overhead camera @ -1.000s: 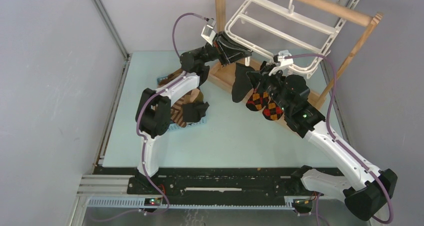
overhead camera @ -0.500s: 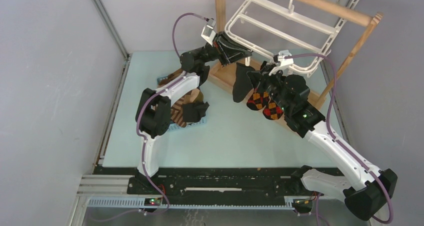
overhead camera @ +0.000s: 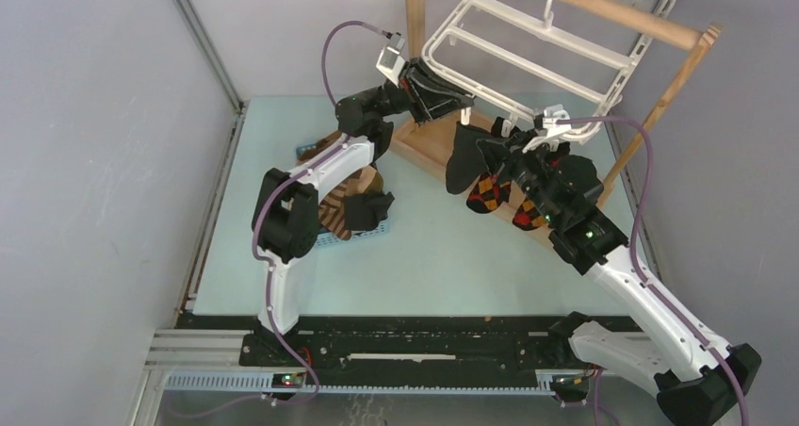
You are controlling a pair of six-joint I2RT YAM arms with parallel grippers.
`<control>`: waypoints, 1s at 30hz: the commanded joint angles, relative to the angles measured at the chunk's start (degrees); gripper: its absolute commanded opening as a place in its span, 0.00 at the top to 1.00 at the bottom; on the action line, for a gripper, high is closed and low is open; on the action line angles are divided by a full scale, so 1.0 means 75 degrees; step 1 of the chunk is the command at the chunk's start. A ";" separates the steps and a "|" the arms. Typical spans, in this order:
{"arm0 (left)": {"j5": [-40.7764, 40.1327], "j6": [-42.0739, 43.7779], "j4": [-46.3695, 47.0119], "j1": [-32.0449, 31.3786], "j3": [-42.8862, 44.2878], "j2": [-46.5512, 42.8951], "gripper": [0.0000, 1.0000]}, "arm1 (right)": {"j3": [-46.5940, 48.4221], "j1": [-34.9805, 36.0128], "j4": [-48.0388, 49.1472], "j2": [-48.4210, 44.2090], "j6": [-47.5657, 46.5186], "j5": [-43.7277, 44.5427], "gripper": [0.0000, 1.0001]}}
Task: Clip the socks to the hanger
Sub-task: Clamp the sock onto the hanger.
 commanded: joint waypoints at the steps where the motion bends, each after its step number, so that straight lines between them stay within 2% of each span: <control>1: 0.0954 -0.0120 0.0262 -0.0096 -0.0112 -0.0417 1.00 | -0.0211 -0.0201 0.0914 -0.0428 -0.0078 0.0187 0.97; 30: 0.1231 -0.0076 0.0262 -0.0243 -0.0102 -0.0307 1.00 | -0.0215 0.0061 0.1755 -0.0051 0.0361 0.0293 0.98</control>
